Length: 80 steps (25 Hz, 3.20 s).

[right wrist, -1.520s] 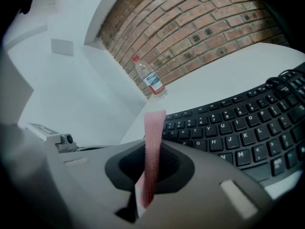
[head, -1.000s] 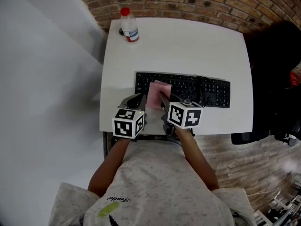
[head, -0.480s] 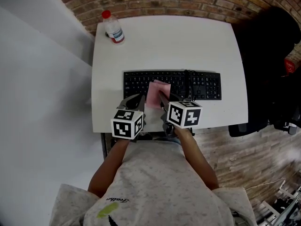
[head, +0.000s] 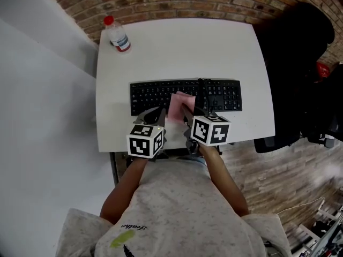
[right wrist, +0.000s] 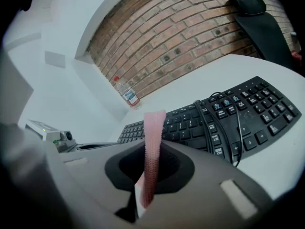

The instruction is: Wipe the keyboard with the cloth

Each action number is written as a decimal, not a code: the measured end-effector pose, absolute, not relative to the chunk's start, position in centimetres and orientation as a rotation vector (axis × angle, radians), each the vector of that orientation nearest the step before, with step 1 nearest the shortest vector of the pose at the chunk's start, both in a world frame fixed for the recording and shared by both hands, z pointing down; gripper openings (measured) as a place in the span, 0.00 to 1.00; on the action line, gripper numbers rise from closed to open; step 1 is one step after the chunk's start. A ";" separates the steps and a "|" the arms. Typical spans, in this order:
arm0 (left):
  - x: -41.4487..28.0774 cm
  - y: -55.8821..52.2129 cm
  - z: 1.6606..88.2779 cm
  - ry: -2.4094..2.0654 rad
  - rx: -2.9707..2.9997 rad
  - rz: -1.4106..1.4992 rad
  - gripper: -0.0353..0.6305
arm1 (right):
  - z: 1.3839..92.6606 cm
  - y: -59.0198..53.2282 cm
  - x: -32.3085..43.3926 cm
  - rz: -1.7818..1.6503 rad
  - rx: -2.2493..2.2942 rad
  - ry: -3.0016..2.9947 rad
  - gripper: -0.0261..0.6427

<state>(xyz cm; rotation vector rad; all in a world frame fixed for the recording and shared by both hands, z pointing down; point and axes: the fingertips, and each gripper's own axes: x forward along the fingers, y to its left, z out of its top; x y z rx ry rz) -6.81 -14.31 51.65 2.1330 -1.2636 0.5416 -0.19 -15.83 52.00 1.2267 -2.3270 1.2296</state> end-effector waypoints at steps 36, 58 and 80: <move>4.0 -15.3 50.5 -1.224 2.199 0.535 0.03 | 51.0 -15.8 10.7 1.177 1.255 -2.328 0.07; 11.0 -16.5 51.0 -1.203 2.210 0.540 0.03 | 52.2 -16.8 19.3 1.203 1.282 -2.290 0.07; 12.3 -19.1 49.2 -1.207 2.246 0.507 0.03 | 48.2 -19.0 25.4 1.049 1.466 -2.321 0.07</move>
